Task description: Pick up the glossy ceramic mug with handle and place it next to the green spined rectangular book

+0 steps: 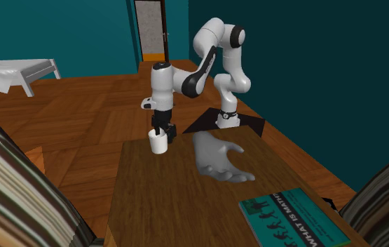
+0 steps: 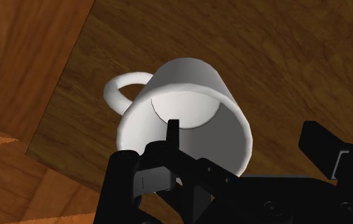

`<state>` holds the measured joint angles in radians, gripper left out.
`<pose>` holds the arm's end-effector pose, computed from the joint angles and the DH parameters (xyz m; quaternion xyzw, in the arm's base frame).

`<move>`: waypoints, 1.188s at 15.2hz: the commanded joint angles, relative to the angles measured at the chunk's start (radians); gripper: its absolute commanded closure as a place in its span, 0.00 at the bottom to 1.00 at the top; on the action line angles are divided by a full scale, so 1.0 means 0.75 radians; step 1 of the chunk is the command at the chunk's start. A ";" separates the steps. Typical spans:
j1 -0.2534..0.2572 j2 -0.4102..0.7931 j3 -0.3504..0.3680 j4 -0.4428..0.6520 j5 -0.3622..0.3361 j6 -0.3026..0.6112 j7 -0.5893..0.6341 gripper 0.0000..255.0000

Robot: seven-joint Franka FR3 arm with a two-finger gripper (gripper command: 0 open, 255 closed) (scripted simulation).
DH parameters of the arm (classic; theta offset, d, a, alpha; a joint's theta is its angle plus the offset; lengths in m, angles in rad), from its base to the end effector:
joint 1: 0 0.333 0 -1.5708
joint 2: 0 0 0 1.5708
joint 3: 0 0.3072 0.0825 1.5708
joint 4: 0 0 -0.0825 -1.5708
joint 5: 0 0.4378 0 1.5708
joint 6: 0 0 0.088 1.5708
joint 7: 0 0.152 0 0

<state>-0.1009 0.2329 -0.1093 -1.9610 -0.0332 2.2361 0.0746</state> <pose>0.6346 -0.1371 0.2772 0.9909 -0.1303 0.0199 0.0272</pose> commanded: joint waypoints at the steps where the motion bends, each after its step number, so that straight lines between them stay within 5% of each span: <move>1: -0.002 0.019 0.000 -0.010 0.002 0.029 -0.002 0.00; 9: -0.002 0.024 0.000 -0.013 0.002 0.038 -0.002 0.00; 10: -0.002 0.024 0.000 -0.013 0.002 0.038 -0.002 1.00; 18: -0.002 0.024 0.000 -0.013 0.002 0.038 -0.002 1.00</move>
<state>-0.1025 0.2511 -0.1093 -1.9705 -0.0313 2.2645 0.0731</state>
